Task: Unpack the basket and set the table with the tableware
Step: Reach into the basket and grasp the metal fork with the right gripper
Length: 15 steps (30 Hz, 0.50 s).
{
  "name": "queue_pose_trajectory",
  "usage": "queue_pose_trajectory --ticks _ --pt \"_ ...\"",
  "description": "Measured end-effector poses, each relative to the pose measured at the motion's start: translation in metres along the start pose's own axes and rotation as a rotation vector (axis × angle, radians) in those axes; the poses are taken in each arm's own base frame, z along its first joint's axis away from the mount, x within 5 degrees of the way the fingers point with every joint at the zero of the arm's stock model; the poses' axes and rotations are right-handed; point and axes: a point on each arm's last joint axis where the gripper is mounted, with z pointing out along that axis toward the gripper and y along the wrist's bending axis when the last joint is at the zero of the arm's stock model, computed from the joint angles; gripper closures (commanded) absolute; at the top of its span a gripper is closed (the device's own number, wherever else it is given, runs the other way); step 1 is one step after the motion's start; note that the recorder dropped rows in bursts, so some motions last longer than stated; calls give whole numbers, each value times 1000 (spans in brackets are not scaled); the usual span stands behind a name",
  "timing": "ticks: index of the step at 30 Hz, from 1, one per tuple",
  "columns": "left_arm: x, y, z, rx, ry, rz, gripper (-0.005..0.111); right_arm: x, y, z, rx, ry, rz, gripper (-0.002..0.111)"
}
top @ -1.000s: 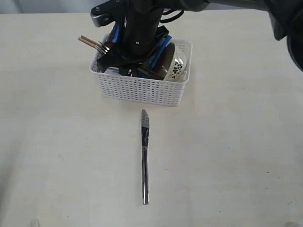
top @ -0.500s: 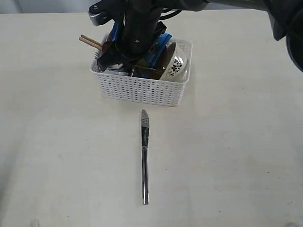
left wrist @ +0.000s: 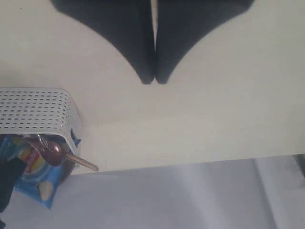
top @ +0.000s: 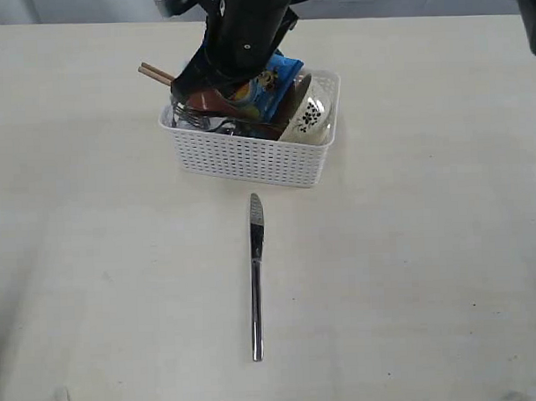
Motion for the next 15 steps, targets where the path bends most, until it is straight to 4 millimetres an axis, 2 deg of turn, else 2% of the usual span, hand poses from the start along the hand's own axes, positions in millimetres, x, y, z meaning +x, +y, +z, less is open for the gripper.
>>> queue_pose_trajectory --ticks 2,3,4,8,11,15 --pt "0 0 0 0 0 0 107 0 3 -1 -29 -1 -32 69" --pt "0 0 0 0 0 0 107 0 5 -1 -50 4 -42 58" --pt "0 0 0 0 0 0 107 0 7 -1 -74 4 -38 52" --pt "0 0 0 0 0 0 107 -2 19 -2 -163 -13 10 58" --pt "0 0 0 0 0 0 107 -5 36 -3 -180 -30 -19 58" --pt "0 0 0 0 0 0 107 -9 48 -3 -181 -65 -12 58"
